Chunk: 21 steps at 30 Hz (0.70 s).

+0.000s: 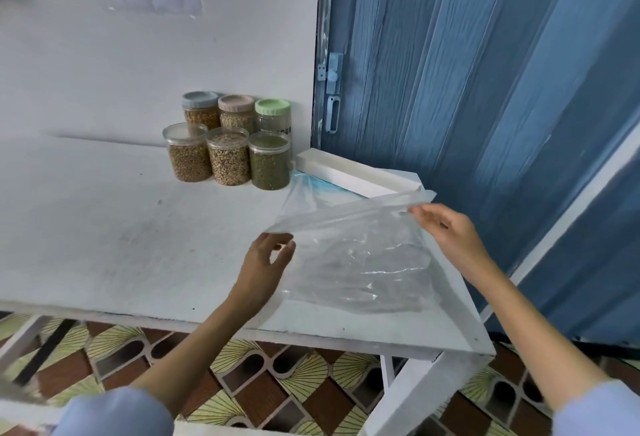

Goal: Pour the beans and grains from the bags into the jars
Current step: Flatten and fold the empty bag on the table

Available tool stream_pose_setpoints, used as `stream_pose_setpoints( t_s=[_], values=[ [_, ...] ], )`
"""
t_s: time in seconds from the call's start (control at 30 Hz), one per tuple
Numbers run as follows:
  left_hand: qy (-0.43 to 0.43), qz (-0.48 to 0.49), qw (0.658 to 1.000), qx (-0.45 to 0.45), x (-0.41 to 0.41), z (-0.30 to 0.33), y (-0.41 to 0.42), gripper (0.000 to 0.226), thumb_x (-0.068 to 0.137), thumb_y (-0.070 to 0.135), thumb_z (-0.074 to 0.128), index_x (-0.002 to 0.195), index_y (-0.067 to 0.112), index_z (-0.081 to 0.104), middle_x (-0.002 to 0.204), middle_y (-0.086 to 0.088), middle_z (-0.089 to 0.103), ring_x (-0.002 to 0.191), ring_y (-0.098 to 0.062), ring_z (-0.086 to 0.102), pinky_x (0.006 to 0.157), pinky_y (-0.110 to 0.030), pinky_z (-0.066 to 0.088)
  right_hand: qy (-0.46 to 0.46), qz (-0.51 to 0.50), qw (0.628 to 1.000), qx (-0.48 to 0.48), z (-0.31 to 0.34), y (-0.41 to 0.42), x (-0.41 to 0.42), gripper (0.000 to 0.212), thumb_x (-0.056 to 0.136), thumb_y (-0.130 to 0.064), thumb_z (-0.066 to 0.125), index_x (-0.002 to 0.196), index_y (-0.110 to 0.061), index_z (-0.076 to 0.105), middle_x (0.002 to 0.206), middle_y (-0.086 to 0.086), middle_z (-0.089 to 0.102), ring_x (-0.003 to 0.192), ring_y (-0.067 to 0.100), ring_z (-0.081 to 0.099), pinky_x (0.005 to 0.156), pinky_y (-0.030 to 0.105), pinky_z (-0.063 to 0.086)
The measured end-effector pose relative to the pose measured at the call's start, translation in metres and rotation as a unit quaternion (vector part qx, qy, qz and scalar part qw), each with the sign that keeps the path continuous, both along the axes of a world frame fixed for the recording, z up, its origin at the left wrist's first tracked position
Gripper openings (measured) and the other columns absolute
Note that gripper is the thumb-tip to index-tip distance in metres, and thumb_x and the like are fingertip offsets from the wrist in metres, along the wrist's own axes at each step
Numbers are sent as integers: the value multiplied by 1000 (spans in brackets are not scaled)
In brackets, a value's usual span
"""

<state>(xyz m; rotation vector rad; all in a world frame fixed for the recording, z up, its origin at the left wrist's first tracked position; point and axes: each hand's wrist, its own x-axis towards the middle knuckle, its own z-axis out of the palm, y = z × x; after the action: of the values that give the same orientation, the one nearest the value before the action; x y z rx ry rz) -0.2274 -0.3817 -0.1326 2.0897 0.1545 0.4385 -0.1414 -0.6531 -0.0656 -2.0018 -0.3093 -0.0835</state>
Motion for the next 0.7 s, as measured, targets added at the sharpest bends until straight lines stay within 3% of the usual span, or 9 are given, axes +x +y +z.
stream_pose_setpoints(
  t_s=[0.07, 0.17, 0.23, 0.3, 0.37, 0.43, 0.5, 0.57, 0.7],
  values=[
    [-18, 1, 999, 44, 6, -4, 2, 35, 93, 16, 57, 127, 19, 52, 124, 4, 53, 110, -8, 48, 93, -25, 39, -25, 11, 1000, -8, -4, 2, 3, 24, 91, -19, 61, 114, -16, 64, 118, -5, 62, 101, 10, 57, 80, 8, 40],
    [-2, -33, 996, 81, 14, -8, 1, 52, 90, 13, 60, 138, 21, 41, 135, 3, 48, 122, -12, 45, 99, -25, 34, -36, 19, 996, -73, -12, 9, 15, 41, 88, -12, 65, 128, -15, 56, 129, -5, 54, 106, 13, 52, 85, 19, 35],
    [43, -66, 990, 115, 19, -12, 0, 58, 90, 14, 61, 141, 19, 35, 144, 0, 41, 132, -17, 39, 106, -29, 31, -22, 28, 991, -132, -15, 13, 23, 45, 87, -11, 67, 130, -14, 55, 132, -2, 52, 106, 15, 49, 85, 21, 35],
    [68, -76, 987, 124, 23, -11, 2, 59, 88, 3, 58, 141, 15, 37, 146, -2, 38, 135, -20, 35, 107, -23, 27, -8, 23, 983, -183, -18, 17, 31, 44, 86, -7, 64, 129, -12, 55, 132, 4, 53, 103, 17, 51, 85, 22, 38],
    [60, -64, 987, 136, 28, -11, 7, 58, 83, -7, 53, 137, 10, 41, 142, -7, 43, 133, -22, 38, 103, -19, 26, 1, 5, 976, -219, -20, 21, 39, 41, 84, 0, 61, 124, -9, 59, 128, 7, 56, 96, 17, 52, 86, 26, 43],
    [46, -50, 982, 175, 31, -12, 13, 53, 84, -6, 56, 134, 8, 46, 136, -9, 50, 128, -25, 44, 103, -24, 33, 6, -5, 967, -254, -20, 23, 46, 36, 82, 1, 61, 117, -7, 62, 122, 9, 59, 91, 18, 52, 88, 34, 48],
    [25, -45, 976, 212, 32, -14, 17, 45, 85, -2, 60, 129, 6, 52, 129, -11, 56, 119, -27, 51, 98, -32, 42, 0, -16, 961, -277, -19, 27, 51, 30, 81, -1, 64, 110, -6, 63, 115, 10, 58, 89, 20, 52, 87, 39, 49],
    [1, -41, 973, 226, 33, -17, 18, 38, 84, -6, 59, 120, 4, 59, 120, -13, 61, 112, -32, 56, 89, -37, 48, -14, -28, 954, -298, -19, 30, 53, 28, 81, 2, 61, 108, -6, 62, 112, 10, 56, 90, 20, 49, 79, 35, 47],
    [-19, -6, 955, 296, 38, -17, 23, 49, 60, -18, 57, 103, 4, 66, 104, -15, 68, 95, -37, 63, 64, -39, 54, -37, -64, 932, -354, -17, 30, 54, 32, 83, 4, 50, 111, -9, 59, 114, 5, 50, 104, 24, 50, 73, 31, 39]
  ],
)
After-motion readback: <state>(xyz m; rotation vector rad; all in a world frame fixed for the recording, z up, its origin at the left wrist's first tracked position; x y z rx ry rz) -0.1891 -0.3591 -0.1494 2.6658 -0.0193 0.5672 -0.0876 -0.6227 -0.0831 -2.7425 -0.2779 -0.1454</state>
